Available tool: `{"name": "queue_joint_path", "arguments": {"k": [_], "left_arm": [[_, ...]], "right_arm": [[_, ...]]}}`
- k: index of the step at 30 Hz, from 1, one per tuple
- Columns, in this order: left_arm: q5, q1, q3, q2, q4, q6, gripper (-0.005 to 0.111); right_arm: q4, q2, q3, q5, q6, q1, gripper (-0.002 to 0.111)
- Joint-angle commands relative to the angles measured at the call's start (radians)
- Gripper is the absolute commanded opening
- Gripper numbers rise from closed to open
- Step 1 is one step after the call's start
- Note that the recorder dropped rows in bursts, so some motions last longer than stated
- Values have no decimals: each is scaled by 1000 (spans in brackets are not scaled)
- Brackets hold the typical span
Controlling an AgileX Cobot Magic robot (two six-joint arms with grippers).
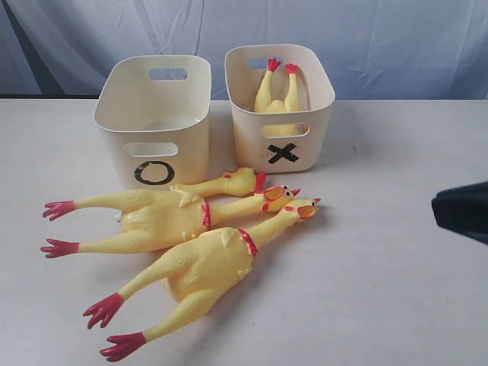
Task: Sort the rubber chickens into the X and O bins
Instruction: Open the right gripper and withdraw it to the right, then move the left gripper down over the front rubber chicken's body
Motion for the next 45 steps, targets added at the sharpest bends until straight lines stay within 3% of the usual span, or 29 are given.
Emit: {"name": "queue_joint_path", "arguments": {"k": [1, 13, 16, 22, 25, 29, 38, 45], "left_arm": [[125, -3, -118, 57, 96, 2, 0], [639, -5, -436, 592, 7, 563, 2], [704, -5, -493, 714, -23, 631, 11], [797, -7, -588, 909, -40, 768, 40], [809, -11, -620, 976, -24, 796, 43], [805, -84, -657, 1057, 25, 840, 43], [752, -353, -744, 1289, 212, 829, 43], [646, -499, -827, 1426, 275, 768, 60]], "right_arm": [[25, -80, 75, -29, 1, -3, -1], [95, -191, 137, -40, 1, -3, -1], [95, -204, 137, -40, 1, -3, -1], [95, -206, 137, -40, 1, -3, -1], [95, -206, 137, -40, 1, -3, -1], [95, -206, 137, -51, 1, -3, -1], [95, -206, 137, -69, 1, -3, -1], [95, -206, 137, -69, 1, -3, -1]]}}
